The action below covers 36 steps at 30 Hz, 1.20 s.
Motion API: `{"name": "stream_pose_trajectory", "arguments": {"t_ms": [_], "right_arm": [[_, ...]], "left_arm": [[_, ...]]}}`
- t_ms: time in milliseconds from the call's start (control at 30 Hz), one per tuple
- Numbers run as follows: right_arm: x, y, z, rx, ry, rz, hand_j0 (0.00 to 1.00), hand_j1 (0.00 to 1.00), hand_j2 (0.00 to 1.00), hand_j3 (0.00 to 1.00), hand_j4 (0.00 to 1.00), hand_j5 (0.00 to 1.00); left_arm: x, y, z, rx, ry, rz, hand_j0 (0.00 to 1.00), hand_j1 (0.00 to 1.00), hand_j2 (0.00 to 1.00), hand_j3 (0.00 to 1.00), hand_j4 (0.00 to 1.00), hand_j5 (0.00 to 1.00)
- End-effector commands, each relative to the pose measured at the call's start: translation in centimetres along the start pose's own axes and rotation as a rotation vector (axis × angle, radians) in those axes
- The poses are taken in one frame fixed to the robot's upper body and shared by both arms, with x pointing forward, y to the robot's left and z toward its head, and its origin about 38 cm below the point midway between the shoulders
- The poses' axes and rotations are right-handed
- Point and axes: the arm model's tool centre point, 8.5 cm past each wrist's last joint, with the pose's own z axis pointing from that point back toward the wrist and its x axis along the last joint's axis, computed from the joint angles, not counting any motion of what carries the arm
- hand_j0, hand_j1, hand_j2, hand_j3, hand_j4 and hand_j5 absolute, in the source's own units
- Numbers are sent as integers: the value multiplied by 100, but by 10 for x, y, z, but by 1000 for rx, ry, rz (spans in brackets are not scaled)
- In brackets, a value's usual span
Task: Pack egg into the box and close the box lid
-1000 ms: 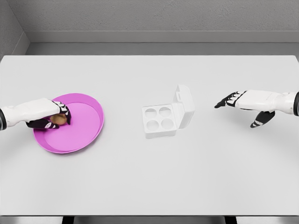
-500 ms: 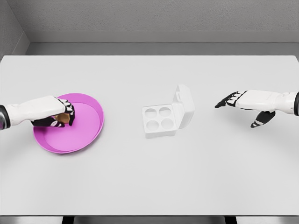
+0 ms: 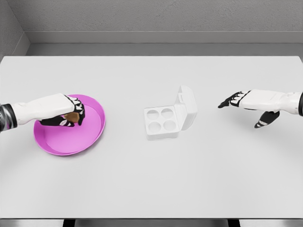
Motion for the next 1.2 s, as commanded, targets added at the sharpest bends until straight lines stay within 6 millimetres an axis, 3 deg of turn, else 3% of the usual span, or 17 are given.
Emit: {"name": "stream_pose_trajectory", "arguments": {"t_ms": [0,600,1167], "right_arm": [[0,-2,1,-5,2,-2,100,100,100,100,100,100],[-1,-2,1,-5,3,-3,100,100,100,100,100,100],[0,-1,0,-4,0,-3,100,100,100,100,100,100]], "left_arm": [[6,0,-8,15,-24,9,32,32,32,32,32,32],[21,8,-24,113,-132,114,30,30,30,30,30,30],[44,9,-53,188,-258,217,29,29,29,29,29,29]]}}
